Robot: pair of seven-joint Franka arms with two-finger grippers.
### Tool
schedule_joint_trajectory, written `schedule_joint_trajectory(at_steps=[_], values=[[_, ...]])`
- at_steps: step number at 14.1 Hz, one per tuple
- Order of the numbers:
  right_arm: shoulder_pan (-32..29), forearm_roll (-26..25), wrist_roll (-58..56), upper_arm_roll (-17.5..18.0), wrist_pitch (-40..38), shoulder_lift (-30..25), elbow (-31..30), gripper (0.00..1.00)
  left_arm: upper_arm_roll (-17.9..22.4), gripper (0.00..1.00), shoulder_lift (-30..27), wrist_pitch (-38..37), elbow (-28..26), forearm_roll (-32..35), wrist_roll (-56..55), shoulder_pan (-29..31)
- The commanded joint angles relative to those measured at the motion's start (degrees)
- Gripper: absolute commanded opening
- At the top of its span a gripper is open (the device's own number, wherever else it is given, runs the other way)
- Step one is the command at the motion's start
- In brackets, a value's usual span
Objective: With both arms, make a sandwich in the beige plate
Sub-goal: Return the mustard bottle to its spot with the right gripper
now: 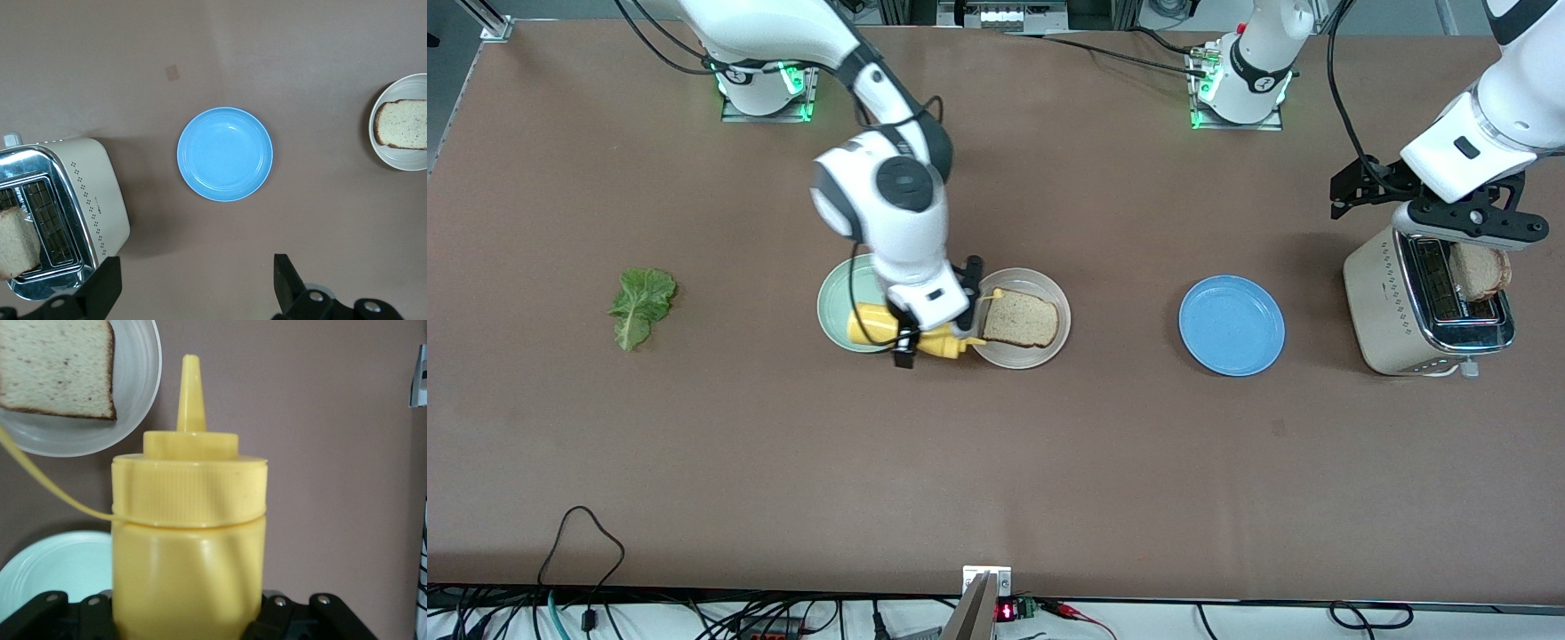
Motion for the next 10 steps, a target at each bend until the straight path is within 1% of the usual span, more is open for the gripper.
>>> schedule_joint_trajectory(at_steps=[1, 4, 7, 9, 10], values=[[-7.6, 12.8, -14.7, 1.2, -3.2, -4.8, -1.6, 0.34, -0.1, 1.00, -0.5, -0.4, 0.2, 1.0, 1.1, -0.1], [-15.0, 26.9, -28.6, 1.2, -6.6, -8.0, -3.7, 0.34, -0.1, 1.00, -0.4, -0.9, 0.2, 1.1, 1.1, -0.1], [-24.1, 45.2, -44.6, 1.1, -8.6, -9.7, -9.7, 0.34, -0.1, 1.00, -0.4, -1.1, 0.3, 1.1, 1.1, -0.1], [-29.5, 55.0, -54.8, 0.9, -11.6, -9.5, -13.1, 0.34, -0.1, 1.00, -0.5, -1.1, 0.3, 1.1, 1.1, -0.1], [-31.9, 58.7, -58.7, 0.9, -12.9, -9.3, -15.3, 0.34, -0.1, 1.00, -0.5, -1.1, 0.3, 1.1, 1.1, -0.1]])
